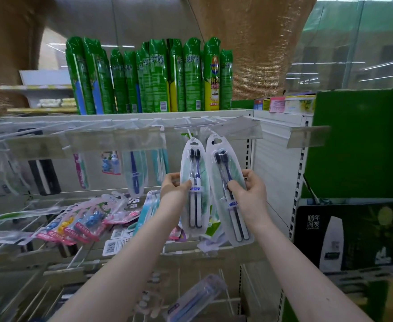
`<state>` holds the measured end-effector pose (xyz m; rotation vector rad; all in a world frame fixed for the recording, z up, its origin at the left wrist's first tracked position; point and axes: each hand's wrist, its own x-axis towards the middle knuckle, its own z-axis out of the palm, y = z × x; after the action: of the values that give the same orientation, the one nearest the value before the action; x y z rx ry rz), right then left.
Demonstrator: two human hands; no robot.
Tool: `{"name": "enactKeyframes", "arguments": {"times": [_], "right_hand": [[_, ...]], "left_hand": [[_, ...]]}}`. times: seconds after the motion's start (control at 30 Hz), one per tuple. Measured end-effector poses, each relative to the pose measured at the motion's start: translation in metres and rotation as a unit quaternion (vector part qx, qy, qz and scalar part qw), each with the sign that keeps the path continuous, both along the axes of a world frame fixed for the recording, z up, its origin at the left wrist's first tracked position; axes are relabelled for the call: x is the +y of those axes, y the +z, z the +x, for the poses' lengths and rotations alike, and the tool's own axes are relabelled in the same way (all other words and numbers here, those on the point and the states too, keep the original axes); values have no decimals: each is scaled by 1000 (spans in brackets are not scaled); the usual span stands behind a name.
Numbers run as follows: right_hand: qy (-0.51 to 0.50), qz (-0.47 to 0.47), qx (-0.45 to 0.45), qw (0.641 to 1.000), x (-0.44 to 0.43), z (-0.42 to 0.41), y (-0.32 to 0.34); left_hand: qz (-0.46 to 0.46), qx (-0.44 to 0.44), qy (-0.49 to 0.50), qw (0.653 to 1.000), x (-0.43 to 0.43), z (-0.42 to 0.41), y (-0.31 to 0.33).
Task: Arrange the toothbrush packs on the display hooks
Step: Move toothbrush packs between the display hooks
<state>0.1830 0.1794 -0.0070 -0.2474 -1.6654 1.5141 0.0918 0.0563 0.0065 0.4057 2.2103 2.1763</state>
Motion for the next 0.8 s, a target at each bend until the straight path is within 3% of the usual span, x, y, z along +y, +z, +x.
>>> {"name": "enactKeyframes", "arguments": {"times": [0.8], "right_hand": [[16, 31, 20, 999, 10, -2, 11]], "left_hand": [[12, 5, 11, 1000, 3, 10, 2]]}}
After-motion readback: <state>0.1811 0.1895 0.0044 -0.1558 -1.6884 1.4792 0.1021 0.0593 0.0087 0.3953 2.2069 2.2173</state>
